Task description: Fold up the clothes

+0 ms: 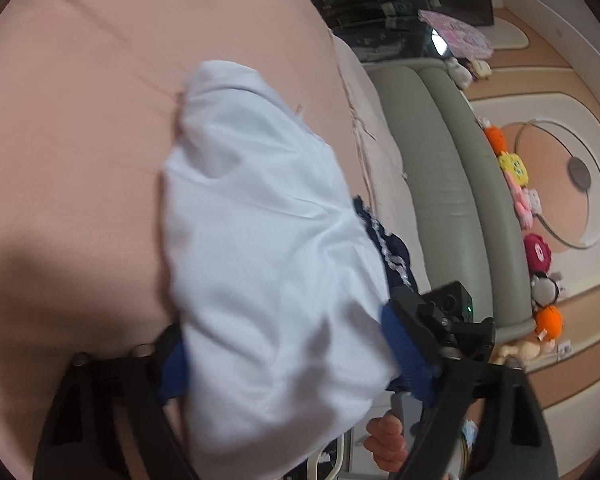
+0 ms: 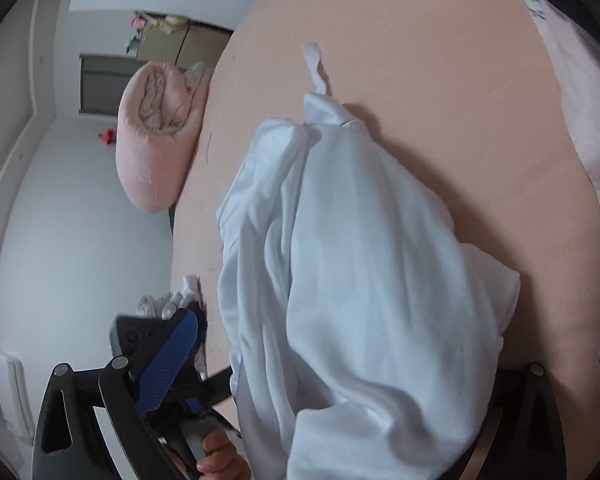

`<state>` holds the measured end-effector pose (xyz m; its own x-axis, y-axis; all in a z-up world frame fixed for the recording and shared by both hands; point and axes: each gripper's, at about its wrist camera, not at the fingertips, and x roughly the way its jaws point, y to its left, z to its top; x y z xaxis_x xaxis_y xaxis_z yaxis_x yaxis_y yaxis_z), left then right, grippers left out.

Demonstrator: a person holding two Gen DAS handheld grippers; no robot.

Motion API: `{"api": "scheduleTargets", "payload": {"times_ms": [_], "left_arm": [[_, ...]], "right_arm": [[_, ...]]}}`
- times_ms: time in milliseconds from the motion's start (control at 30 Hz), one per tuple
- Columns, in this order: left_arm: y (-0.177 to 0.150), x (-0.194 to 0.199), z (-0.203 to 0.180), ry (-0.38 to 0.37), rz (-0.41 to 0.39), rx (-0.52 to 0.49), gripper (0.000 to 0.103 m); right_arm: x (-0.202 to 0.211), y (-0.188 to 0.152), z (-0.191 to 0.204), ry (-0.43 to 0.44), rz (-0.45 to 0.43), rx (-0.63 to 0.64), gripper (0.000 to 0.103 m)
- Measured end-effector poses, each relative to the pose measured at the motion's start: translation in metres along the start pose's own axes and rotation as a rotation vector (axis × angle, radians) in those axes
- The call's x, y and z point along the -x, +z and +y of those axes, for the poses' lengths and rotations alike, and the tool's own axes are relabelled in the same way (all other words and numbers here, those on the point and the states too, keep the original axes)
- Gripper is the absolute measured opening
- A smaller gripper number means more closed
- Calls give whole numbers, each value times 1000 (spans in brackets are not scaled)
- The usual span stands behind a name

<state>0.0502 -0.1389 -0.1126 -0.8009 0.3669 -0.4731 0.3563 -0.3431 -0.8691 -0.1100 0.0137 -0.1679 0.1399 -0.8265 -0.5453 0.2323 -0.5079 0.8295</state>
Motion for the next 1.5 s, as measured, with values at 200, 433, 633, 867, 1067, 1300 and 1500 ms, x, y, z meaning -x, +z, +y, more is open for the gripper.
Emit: {"api": "scheduleTargets", "payload": {"times_ms": [200, 433, 633, 867, 1067, 1300, 1500], "left_arm": [[4, 3, 41, -72, -16, 181, 15], [4, -1, 30, -71, -43, 213, 15], [1, 0, 24, -146, -86, 291, 41], [10, -22, -19, -65, -44, 123, 86], [0, -29, -35, 35, -113, -12, 84], [9, -33, -3, 20, -108, 115, 13], [17, -41, -13, 73, -93, 77, 12]], "right_arm": [[11, -2, -29, -15, -38, -66, 23], [17, -8, -32, 8, -86, -58, 21], [25, -10, -28, 14, -107, -31, 21], [38, -20, -33, 13, -122, -13, 21], [41, -24, -34, 7, -128, -15, 23], [42, -30, -26, -38, -163, -12, 32], [37, -40, 0, -179, -200, 88, 42]]}}
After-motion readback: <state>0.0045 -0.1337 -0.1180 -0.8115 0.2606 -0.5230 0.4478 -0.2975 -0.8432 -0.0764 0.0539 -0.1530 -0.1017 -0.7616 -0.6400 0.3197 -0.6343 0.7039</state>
